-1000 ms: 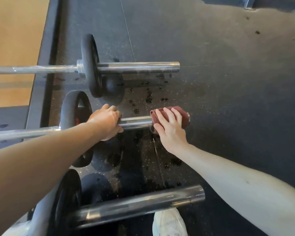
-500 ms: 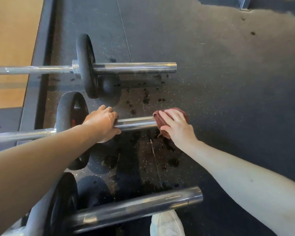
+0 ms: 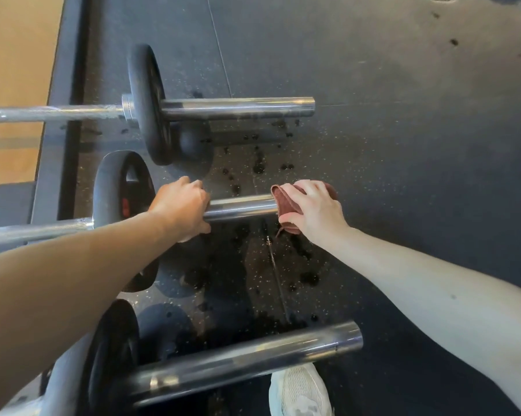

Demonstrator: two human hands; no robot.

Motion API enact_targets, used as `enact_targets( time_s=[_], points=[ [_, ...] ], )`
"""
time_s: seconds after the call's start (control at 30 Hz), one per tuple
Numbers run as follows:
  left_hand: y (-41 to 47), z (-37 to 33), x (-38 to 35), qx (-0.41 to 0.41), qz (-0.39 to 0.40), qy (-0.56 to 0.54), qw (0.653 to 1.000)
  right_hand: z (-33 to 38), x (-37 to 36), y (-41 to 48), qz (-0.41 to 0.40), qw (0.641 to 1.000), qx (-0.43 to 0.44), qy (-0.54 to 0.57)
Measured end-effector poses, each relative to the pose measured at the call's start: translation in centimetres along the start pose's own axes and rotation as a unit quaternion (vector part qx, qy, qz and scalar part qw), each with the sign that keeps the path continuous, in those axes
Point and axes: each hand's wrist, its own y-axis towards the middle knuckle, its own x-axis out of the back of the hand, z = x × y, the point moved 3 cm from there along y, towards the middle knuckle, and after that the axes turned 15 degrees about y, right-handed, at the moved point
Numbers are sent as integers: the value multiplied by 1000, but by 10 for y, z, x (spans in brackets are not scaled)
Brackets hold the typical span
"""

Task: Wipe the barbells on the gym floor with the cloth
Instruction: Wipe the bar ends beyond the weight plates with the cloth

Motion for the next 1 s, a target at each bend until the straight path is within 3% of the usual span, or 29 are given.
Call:
enact_targets(
  time_s=[0.1, 0.23, 0.33, 0.47, 0.6, 0.73, 0.9, 1.0],
  points=[
    [9, 6, 10, -8, 48, -13, 999, -2, 8, 14, 50, 998, -20, 19],
    [21, 12, 26, -40, 169, -47, 984, -1, 24, 32, 143, 986, -46, 76],
    [21, 14, 32, -54, 211, -64, 974, 3, 25, 31, 151, 985, -49, 73],
    [18, 13, 27, -50, 201, -68, 976, 22, 3, 12, 42, 998, -24, 26],
    [14, 6, 16, -22, 152, -66, 986, 63, -36, -6, -68, 994, 57, 68],
    [4, 3, 14, 12, 88, -45, 995, 49, -39, -11, -44, 985, 132, 105],
    [-12, 9, 12, 12, 46, -12, 999, -16, -2, -22, -64, 990, 30, 119],
    [-24, 16, 21, -9, 35, 57, 998, 2, -8, -17, -56, 994, -4, 94]
  ],
)
